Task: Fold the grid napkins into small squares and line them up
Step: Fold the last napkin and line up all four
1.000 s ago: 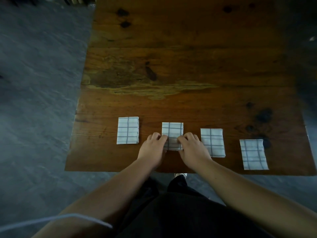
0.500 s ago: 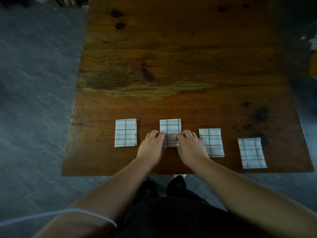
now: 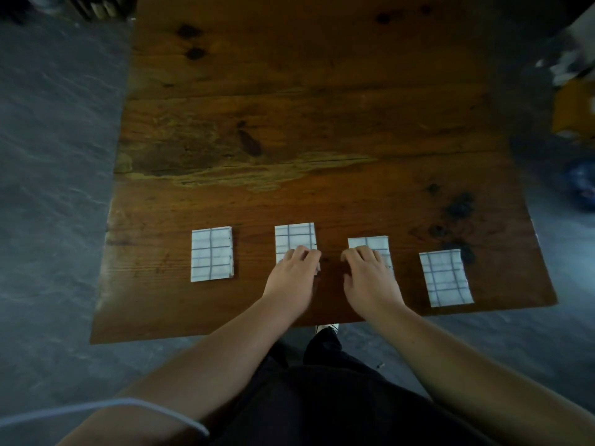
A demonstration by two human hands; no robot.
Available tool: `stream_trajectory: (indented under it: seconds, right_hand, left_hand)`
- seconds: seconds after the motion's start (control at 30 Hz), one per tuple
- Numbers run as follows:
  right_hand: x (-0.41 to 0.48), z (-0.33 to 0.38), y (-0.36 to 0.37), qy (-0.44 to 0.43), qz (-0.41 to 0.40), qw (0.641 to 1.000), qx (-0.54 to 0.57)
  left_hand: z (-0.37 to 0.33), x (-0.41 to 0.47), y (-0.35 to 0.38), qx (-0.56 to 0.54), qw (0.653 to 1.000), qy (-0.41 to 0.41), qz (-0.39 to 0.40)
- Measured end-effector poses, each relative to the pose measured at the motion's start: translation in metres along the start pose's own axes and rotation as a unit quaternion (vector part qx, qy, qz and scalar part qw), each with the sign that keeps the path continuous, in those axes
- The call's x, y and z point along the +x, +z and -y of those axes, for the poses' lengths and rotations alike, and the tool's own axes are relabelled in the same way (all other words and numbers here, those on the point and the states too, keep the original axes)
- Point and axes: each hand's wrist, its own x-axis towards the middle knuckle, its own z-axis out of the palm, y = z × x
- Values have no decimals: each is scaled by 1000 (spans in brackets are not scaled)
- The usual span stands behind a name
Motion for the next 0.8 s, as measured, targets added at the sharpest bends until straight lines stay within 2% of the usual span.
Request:
stream_trajectory:
  seconds: [0.13,0.3,0.8]
  right_hand:
    - [-15,-39,-11,32,0,999,-17]
    - [-26,-74,-17,61,48,997,-15]
    - [7,-97,-25,-13,43,999,-5]
  left_hand:
    - [-34,7,16,2,1000,16,26]
    - [-64,14,36,34,997,9,73]
    - [-75,46,42,48,997,-12,52]
